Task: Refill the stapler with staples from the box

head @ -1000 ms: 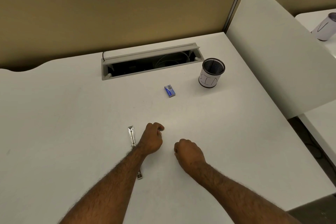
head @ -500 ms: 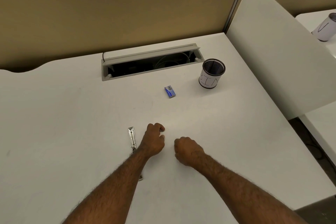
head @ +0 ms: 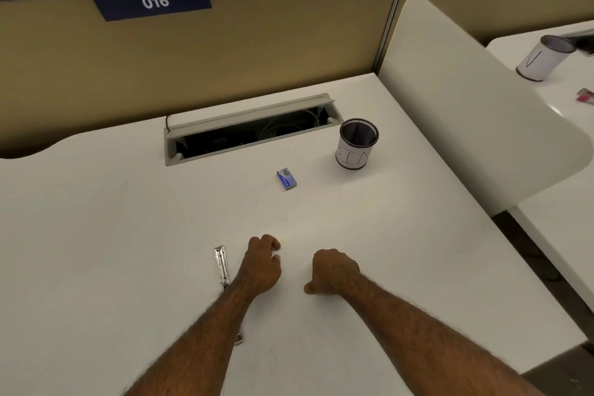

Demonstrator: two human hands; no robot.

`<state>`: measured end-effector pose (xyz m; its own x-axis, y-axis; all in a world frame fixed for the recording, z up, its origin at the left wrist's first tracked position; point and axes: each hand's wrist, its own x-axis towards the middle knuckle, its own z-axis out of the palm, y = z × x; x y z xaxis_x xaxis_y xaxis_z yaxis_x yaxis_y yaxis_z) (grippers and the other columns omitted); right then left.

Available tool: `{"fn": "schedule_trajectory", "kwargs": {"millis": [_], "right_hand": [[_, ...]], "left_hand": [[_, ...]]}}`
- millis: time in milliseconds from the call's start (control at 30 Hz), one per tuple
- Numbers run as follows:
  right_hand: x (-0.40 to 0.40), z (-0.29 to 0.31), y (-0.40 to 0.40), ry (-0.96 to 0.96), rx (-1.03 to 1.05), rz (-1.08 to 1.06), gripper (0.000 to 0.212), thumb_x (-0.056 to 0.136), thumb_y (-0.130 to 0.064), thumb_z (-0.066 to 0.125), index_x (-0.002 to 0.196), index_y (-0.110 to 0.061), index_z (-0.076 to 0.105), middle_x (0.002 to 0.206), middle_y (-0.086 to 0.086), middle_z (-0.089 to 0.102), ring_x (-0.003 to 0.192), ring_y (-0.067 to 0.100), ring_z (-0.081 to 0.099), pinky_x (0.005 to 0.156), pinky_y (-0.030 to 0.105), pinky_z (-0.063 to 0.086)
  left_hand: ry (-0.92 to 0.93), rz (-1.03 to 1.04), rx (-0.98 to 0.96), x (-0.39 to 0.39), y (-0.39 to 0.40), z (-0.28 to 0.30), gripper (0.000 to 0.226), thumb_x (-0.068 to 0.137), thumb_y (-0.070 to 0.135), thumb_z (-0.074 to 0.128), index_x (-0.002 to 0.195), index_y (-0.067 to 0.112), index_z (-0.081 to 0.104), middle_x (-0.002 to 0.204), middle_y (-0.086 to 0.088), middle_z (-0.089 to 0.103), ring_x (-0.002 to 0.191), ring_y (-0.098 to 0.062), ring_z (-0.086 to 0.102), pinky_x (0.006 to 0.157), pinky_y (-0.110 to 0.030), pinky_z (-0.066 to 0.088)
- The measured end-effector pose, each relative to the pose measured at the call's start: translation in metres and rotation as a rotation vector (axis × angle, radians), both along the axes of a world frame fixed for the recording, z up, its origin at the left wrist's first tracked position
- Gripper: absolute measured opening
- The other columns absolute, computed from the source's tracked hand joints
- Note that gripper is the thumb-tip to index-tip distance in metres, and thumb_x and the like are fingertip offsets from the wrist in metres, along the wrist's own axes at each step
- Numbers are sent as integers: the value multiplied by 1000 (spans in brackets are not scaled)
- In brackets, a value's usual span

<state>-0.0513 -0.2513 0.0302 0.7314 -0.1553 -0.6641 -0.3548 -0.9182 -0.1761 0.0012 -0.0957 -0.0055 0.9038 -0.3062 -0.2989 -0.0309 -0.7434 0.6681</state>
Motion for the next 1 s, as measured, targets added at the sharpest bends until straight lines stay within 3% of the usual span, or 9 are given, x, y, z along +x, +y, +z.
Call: {"fn": "schedule_trajectory", "kwargs": {"millis": [100, 133, 300, 433, 633, 733, 800, 867, 1000], "right_hand": [[-12, 2, -28, -19, 492, -271, 26, 75, -37, 77, 77, -13, 68, 86, 8, 73, 66, 16, 64, 57, 23, 52], [-18, 5, -34, -13, 634, -376, 20, 76, -33, 77, 75, -15, 68, 81, 6, 73, 61, 12, 64, 50, 19, 49], [-38, -2, -55, 91, 1056, -630, 20, 85, -25, 71, 100, -12, 68, 102, 6, 74, 76, 12, 66, 58, 21, 47], [-47, -14, -60, 114, 1257, -780, 22, 85, -19, 69, 104, -8, 69, 101, 8, 73, 75, 12, 66, 59, 20, 49], [-42, -15, -59, -109, 1073, -760, 6, 87, -8, 66, 89, -4, 70, 81, 7, 72, 67, 12, 64, 59, 20, 51], [-36, -14, -46, -340, 618, -479, 6, 85, -11, 66, 83, -10, 71, 75, 3, 71, 67, 13, 62, 64, 23, 49], [-32, -15, -37, -450, 334, -226, 9, 86, -15, 63, 92, -14, 70, 88, 1, 70, 81, 15, 62, 73, 26, 49], [-30, -18, -31, -477, 261, -50, 19, 91, -15, 56, 105, -18, 67, 101, 0, 67, 93, 17, 60, 81, 30, 49], [-24, -20, -31, -487, 182, 224, 24, 95, -15, 47, 110, -24, 63, 109, 0, 60, 97, 21, 59, 76, 32, 49]], "left_hand": [[20, 8, -29, 1, 1, 1, 21, 84, 4, 52, 104, 11, 55, 100, -4, 43, 93, -21, 56, 85, -28, 43], [24, 10, -35, 0, 3, 1, 22, 84, 3, 52, 105, 10, 56, 100, -4, 43, 92, -20, 55, 84, -26, 42], [52, 17, -77, 1, 5, 1, 23, 84, 1, 51, 105, 8, 57, 101, -5, 42, 89, -15, 52, 81, -20, 38], [62, 17, -84, 1, 5, 0, 23, 84, 0, 50, 104, 9, 57, 100, -6, 43, 89, -15, 53, 80, -21, 38], [56, 20, -87, 2, 5, -3, 23, 85, -1, 48, 103, 10, 57, 100, -5, 44, 88, -14, 52, 80, -20, 38], [58, 20, -86, 3, 5, -3, 23, 85, -1, 48, 102, 11, 57, 100, -5, 43, 88, -14, 53, 79, -20, 38], [61, 20, -87, 3, 5, -4, 23, 85, 0, 48, 102, 11, 57, 100, -4, 43, 89, -15, 53, 79, -20, 38], [55, 15, -84, 2, 5, -4, 23, 85, -1, 48, 103, 11, 57, 100, -4, 43, 88, -14, 52, 79, -19, 37], [40, -4, -78, 3, 7, -5, 24, 85, -1, 48, 104, 10, 57, 98, -2, 42, 88, -12, 51, 77, -16, 35]]}}
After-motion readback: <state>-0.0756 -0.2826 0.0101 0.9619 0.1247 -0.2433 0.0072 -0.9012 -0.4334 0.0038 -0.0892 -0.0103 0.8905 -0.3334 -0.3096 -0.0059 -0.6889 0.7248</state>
